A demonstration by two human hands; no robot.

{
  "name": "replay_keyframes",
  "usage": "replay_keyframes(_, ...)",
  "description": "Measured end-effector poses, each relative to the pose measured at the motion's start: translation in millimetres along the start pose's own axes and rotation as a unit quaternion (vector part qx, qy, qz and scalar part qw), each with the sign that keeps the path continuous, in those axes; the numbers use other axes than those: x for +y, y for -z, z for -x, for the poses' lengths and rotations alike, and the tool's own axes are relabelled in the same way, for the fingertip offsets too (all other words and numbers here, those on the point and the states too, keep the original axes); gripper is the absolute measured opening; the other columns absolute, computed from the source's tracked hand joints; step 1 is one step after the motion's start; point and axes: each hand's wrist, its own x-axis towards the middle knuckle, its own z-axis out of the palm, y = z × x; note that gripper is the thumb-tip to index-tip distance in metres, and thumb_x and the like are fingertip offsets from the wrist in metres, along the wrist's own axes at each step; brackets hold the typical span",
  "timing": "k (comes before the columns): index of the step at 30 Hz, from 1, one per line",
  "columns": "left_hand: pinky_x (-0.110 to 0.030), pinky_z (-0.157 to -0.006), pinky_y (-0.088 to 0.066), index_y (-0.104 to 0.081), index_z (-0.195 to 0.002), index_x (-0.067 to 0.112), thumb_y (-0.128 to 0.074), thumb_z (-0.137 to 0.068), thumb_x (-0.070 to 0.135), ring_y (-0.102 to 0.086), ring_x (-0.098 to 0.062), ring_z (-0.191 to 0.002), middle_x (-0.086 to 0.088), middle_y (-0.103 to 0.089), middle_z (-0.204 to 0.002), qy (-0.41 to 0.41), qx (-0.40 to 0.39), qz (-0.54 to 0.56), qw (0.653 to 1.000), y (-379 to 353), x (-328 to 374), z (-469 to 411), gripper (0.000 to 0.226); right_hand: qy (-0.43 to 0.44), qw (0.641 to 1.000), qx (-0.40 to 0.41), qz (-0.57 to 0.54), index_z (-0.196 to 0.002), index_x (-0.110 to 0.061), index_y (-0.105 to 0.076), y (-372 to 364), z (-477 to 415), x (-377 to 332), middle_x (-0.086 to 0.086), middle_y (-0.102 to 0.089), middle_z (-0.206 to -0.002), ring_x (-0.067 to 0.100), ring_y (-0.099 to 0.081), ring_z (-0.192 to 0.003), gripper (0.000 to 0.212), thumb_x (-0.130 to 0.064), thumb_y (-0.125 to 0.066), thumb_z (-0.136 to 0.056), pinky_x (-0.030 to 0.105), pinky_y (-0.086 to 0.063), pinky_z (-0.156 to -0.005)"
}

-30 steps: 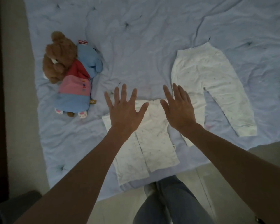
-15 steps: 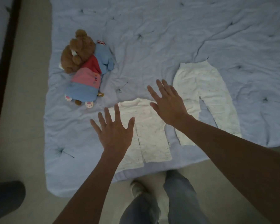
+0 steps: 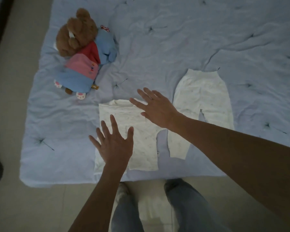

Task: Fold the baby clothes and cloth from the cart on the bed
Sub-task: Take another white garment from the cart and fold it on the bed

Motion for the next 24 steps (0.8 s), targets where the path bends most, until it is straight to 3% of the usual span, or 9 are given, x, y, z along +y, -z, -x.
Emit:
replay_keyframes(7, -0.067, -0.129, 0.000, 0.003, -0.171, 0.030, -0.023, -0.103, 0.077, -0.009, -0.040, -0.164, -0.013, -0.008, -0.179, 0.071, -0.031, 0.032, 0.996, -15.0, 22.5, -0.7, 0.087, 0.098, 0.995, -0.009, 0.021, -0.169, -0.037, -0.010, -27.1, -21.1, 34.4, 0.015, -0.019, -0.175, 0.039, -0.023, -0.160, 0.075, -0.047, -0.050, -0.107, 0.051, -0.032, -0.124)
replay_keyframes(18, -0.064, -0.130, 0.005, 0.011, -0.170, 0.031, -0.022, -0.104, 0.075, -0.002, -0.039, -0.165, -0.015, -0.002, -0.179, 0.147, -0.050, 0.077, 0.985, -51.9, 40.3, -12.0, 0.086, 0.200, 0.980, -0.007, 0.018, -0.169, -0.034, -0.018, -60.5, -60.4, 50.1, 0.016, -0.025, -0.173, 0.039, -0.031, -0.157, 0.071, -0.043, -0.053, -0.107, 0.050, -0.039, -0.119)
replay_keyframes(21, -0.061, -0.131, 0.008, 0.014, -0.169, 0.031, -0.020, -0.104, 0.075, 0.002, -0.036, -0.166, -0.017, -0.001, -0.179, 0.149, -0.054, 0.081, 0.984, -64.0, 47.9, -11.4, 0.085, 0.225, 0.974, -0.015, 0.018, -0.168, -0.034, -0.022, -68.1, -70.7, 48.8, 0.016, -0.033, -0.169, 0.038, -0.038, -0.151, 0.072, -0.041, -0.056, -0.106, 0.048, -0.044, -0.113)
replay_keyframes(24, -0.061, -0.131, 0.009, 0.014, -0.169, 0.031, -0.020, -0.105, 0.074, 0.000, -0.036, -0.166, -0.017, -0.004, -0.179, 0.172, -0.069, 0.101, 0.977, -75.3, 54.7, -13.8, 0.085, 0.257, 0.966, -0.021, 0.024, -0.167, -0.034, -0.025, -75.1, -80.0, 47.8, 0.015, -0.047, -0.155, 0.033, -0.049, -0.133, 0.072, -0.041, -0.060, -0.104, 0.044, -0.049, -0.101)
